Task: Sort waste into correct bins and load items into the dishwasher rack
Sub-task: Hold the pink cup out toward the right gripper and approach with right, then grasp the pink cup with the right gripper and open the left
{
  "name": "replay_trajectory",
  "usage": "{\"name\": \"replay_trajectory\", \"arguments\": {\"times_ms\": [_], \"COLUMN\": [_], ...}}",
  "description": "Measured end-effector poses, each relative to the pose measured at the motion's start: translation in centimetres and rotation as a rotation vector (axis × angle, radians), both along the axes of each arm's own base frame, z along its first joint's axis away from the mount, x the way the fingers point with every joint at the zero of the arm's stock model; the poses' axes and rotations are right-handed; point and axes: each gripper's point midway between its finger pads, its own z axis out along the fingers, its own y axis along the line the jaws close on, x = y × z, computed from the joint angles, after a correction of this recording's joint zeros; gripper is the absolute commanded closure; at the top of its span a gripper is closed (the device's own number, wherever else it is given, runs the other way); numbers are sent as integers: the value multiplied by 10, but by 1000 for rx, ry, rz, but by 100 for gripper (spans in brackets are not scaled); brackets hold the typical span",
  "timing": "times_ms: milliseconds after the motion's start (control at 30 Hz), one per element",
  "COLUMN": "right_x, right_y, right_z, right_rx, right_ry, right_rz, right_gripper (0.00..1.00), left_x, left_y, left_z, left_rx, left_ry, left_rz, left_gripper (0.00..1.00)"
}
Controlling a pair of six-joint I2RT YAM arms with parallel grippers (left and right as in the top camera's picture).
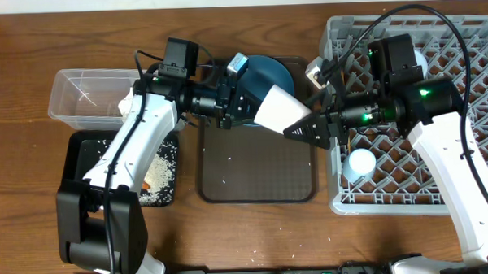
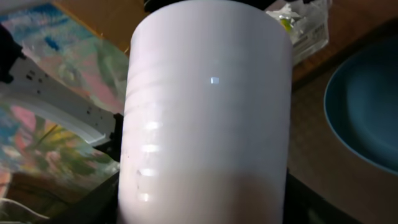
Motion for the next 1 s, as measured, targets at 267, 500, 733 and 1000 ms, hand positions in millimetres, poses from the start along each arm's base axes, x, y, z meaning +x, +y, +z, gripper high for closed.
{"name": "replay_trajectory", "arguments": {"times_ms": [267,500,733,1000], "right_x": [0,5,14,15], "right_y": [0,-8,-22,-22], "right_z": [0,0,0,0], "right_rx": [2,2,3,5], "right_ry": [2,18,39,33], "right_rz": [1,-32,-89,-90], "right_gripper": [41,45,46,45], "left_x": [0,4,6,0], "left_y": [0,0,0,-8], "left_z": [0,-7,-11,-12], "left_rx": [0,41,67,70], "left_ry": [-7,-14,-19,-20], "left_rz": [1,21,34,11], "left_gripper": [83,83,83,83]}}
